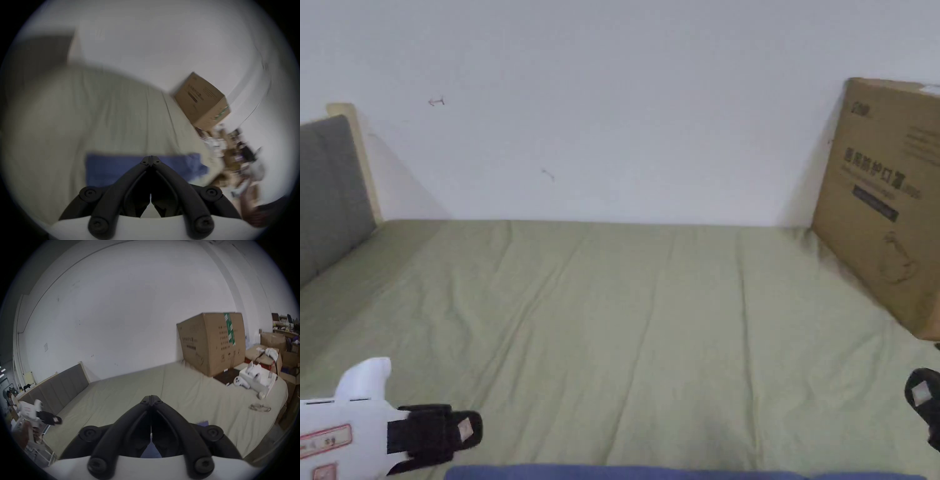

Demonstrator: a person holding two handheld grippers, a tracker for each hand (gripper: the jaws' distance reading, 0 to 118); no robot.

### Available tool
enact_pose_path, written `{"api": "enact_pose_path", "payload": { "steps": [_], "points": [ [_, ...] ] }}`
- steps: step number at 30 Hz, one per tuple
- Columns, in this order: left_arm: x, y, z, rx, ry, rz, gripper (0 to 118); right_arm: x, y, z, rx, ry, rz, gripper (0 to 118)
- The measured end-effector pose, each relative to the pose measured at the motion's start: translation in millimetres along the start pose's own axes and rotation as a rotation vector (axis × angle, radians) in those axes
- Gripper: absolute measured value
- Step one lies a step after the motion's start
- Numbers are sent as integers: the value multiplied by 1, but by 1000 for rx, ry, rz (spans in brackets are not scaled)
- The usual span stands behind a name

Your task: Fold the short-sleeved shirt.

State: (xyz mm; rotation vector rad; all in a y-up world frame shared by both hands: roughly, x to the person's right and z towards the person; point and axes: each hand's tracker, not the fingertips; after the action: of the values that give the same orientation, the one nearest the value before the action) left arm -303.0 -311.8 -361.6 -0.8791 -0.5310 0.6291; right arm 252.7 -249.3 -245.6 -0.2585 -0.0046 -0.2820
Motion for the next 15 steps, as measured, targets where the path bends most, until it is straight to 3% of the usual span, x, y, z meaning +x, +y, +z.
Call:
{"api": "enact_pose_path", "payload": {
  "steps": [1, 2, 4, 5, 6, 11, 15],
  "points": [
    [-33, -4, -7, -38, -52, 113, 1, 1, -5, 0, -28, 0, 1, 0],
    [-57, -10, -9, -11, -7, 148, 12, 1, -7, -2, -50, -7, 8, 0],
    [-89, -16, -14, 10, 71, 180, 81, 0, -12, -6, -77, -14, 30, 0],
    [-105, -20, -18, 13, 86, 210, 106, -1, -15, -8, -91, -19, 39, 0],
    [-119, -23, -23, 5, 69, 243, 118, -2, -16, -11, -103, -24, 43, 0],
    [-161, -48, -56, -34, -176, 445, 118, -12, -18, -20, -172, -3, 44, 0],
    [-162, -52, -85, 5, -460, 469, 118, -31, -14, -21, -207, 16, 65, 0]
  ]
}}
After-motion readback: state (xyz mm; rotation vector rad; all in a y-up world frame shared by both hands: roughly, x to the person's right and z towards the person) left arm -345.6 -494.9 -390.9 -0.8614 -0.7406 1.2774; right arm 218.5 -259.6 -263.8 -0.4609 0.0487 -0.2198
